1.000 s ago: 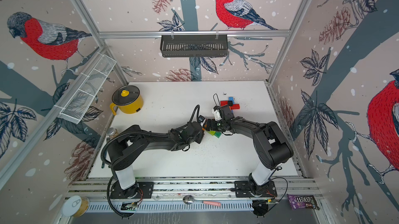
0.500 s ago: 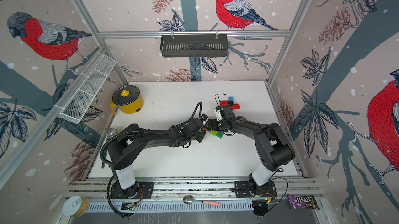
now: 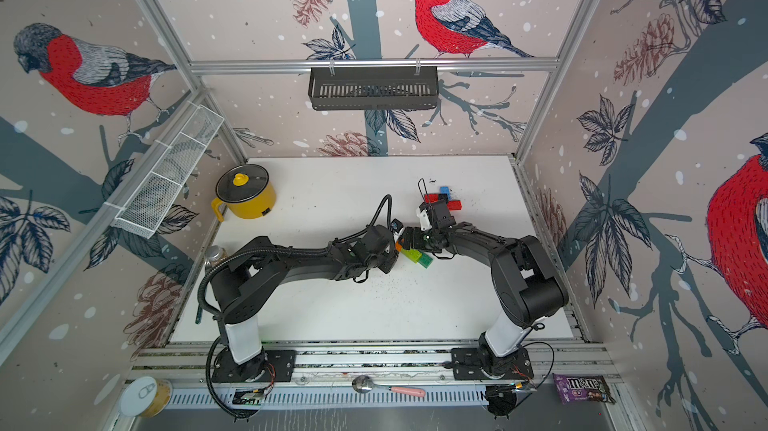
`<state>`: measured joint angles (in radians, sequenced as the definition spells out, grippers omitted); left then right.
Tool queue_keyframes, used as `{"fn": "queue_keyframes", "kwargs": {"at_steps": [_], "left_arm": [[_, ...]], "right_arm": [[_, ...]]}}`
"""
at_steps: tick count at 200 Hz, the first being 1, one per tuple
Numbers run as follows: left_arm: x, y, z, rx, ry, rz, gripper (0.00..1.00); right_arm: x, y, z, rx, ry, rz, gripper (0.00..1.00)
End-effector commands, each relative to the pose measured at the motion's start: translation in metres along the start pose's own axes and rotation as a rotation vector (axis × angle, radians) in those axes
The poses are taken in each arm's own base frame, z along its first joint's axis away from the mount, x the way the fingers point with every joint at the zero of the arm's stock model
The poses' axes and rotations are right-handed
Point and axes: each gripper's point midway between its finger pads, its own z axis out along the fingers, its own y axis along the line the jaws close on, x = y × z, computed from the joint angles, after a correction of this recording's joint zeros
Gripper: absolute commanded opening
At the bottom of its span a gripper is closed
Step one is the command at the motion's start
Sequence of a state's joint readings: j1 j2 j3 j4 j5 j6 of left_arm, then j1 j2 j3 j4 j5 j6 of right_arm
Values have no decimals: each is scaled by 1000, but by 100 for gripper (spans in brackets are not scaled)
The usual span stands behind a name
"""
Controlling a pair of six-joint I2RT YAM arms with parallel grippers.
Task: Assemble a small pinwheel with lego
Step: Assemble the lego brick with the lego brick.
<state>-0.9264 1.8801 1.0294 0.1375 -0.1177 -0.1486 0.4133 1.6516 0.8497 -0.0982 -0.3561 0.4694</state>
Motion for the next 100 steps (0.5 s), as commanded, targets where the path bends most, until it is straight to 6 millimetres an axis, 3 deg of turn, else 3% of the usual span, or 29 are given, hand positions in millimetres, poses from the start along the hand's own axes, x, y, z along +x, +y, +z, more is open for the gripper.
{"fn": "queue_keyframes", "kwargs": {"at_steps": [1, 100], "left_arm": [[5, -5, 1, 29, 29, 33, 19], [2, -4, 3, 24, 33, 36, 20]], "right_arm": [[-4, -4, 0, 34, -15, -5, 86], [16, -28, 6, 132, 23, 27, 81]]}}
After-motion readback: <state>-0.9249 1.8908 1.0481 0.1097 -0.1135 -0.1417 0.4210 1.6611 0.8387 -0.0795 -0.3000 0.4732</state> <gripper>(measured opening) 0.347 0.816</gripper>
